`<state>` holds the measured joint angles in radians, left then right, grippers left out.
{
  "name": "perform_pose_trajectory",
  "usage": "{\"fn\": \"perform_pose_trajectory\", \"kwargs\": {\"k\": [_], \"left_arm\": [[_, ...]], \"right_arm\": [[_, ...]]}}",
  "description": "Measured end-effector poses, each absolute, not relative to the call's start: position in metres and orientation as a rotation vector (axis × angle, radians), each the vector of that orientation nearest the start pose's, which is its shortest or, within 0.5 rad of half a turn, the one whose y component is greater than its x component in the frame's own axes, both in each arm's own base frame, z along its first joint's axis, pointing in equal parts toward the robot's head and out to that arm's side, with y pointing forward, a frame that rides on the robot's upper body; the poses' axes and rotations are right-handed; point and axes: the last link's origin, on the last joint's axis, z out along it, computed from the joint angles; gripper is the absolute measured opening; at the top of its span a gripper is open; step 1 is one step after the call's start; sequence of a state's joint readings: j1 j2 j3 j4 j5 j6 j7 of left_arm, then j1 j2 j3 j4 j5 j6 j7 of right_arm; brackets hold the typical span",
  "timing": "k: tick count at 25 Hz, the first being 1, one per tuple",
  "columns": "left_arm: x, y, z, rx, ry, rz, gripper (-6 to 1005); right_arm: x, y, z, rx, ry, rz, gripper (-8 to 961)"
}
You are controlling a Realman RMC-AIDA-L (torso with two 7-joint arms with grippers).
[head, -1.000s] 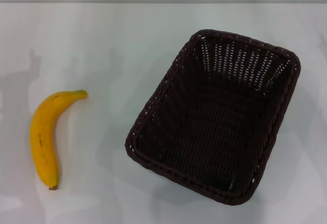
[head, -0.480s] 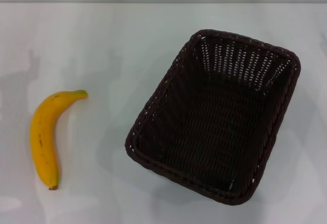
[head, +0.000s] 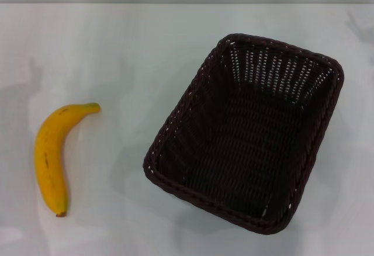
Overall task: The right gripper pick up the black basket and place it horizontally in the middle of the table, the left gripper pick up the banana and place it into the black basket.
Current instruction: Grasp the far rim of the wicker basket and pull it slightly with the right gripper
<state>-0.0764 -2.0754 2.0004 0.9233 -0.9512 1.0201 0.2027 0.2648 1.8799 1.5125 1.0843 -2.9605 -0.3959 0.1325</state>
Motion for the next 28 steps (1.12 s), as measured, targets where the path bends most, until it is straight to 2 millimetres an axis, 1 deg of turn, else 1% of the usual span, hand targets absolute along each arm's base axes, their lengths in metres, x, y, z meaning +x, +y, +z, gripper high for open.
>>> {"fn": "perform_pose_trajectory", "kwargs": {"k": [6,10,13,18,22,23,24,28], "left_arm": [[-0.294,0.311,0.040,-1.120,-0.651,-0.857,885],[-0.295,0.311,0.039,-1.128,-0.661,-0.849,885],[-0.297,0.311,0.039,-1.128,-0.663,-0.846,885],[-0.300,0.310,0.038,-1.126,-0.681,-0.852,885],[-0.299,0.312,0.037,-1.135,-0.683,-0.858,885],[-0.299,0.313,0.036,-1.139,-0.686,-0.858,885],[-0.298,0.314,0.035,-1.144,-0.690,-0.859,885],[-0.299,0.313,0.034,-1.143,-0.713,-0.875,885]], "right_arm": [[0.219,0.425,0.131,-1.665,0.462,0.399,854],[0.204,0.428,0.138,-1.704,0.531,0.260,843],[0.202,0.427,0.144,-1.730,0.591,0.207,832],[0.206,0.420,0.151,-1.830,0.724,0.213,728],[0.201,0.415,0.144,-1.970,0.775,0.128,730],[0.201,0.415,0.144,-1.970,0.775,0.128,731],[0.197,0.414,0.140,-2.032,0.771,0.078,731],[0.186,0.415,0.132,-2.103,0.732,0.042,733]]}}
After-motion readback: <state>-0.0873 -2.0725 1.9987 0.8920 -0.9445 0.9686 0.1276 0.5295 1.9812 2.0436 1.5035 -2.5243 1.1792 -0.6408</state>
